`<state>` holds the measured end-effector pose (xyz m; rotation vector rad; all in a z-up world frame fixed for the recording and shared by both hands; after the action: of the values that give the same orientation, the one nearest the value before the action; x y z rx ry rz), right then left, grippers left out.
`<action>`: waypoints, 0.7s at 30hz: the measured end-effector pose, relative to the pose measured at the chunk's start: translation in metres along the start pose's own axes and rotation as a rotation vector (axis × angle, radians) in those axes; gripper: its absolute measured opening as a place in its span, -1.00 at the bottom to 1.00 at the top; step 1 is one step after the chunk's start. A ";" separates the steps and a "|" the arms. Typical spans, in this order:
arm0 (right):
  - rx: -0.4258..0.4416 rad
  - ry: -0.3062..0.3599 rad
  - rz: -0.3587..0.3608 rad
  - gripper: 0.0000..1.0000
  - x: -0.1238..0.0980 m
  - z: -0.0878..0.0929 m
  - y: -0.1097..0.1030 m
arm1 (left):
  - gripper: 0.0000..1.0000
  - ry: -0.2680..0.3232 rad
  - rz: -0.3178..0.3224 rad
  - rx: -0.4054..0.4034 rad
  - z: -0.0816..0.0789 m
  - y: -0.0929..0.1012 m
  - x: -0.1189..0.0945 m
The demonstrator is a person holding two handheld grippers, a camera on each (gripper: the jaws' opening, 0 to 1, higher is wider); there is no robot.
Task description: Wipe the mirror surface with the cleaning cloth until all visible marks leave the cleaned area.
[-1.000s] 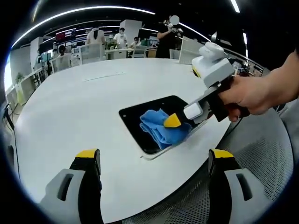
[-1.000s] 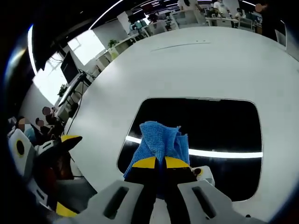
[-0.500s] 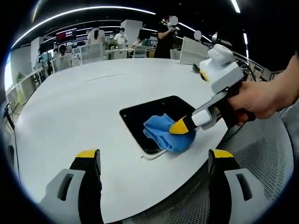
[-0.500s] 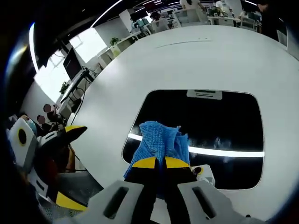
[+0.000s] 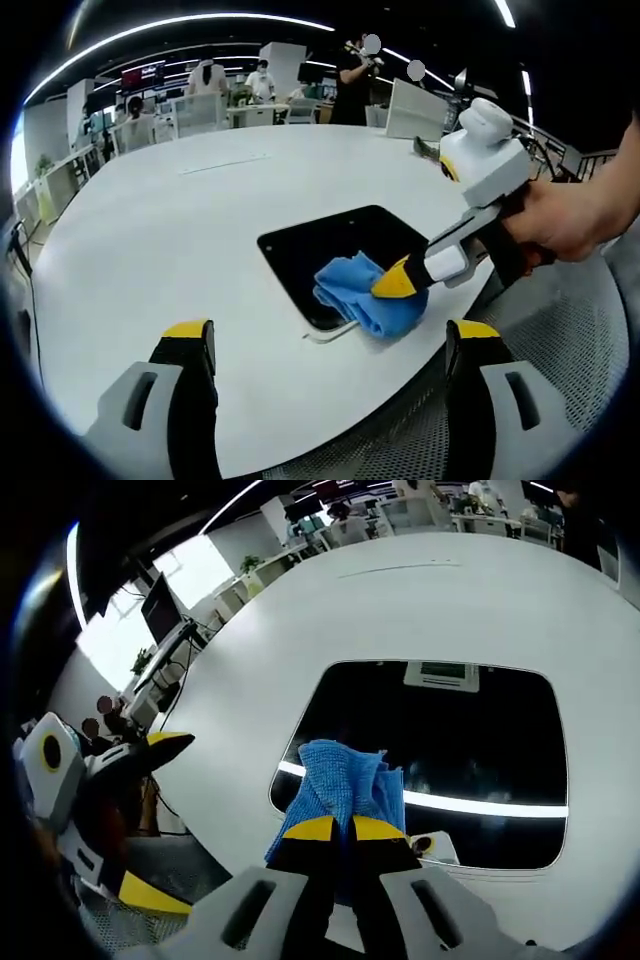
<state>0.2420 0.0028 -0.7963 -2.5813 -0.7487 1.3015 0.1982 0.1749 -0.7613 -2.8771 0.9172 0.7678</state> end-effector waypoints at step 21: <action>0.002 -0.009 -0.010 -1.00 -0.009 0.000 0.015 | 0.91 0.002 -0.009 -0.003 0.000 -0.001 0.000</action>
<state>0.2429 -0.0141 -0.7955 -2.5682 -0.7602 1.3116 0.1990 0.1759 -0.7619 -2.8833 0.9034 0.7667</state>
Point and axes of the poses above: the point that each gripper's makers call its tool centre point, and the gripper's own axes: x roughly forward along the fingers, y roughly to its right, z roughly out of its underside, the point moved 9 cm from there along -x, roughly backward along the fingers, and after that the axes turned 6 degrees about y, right-handed, at the moved point
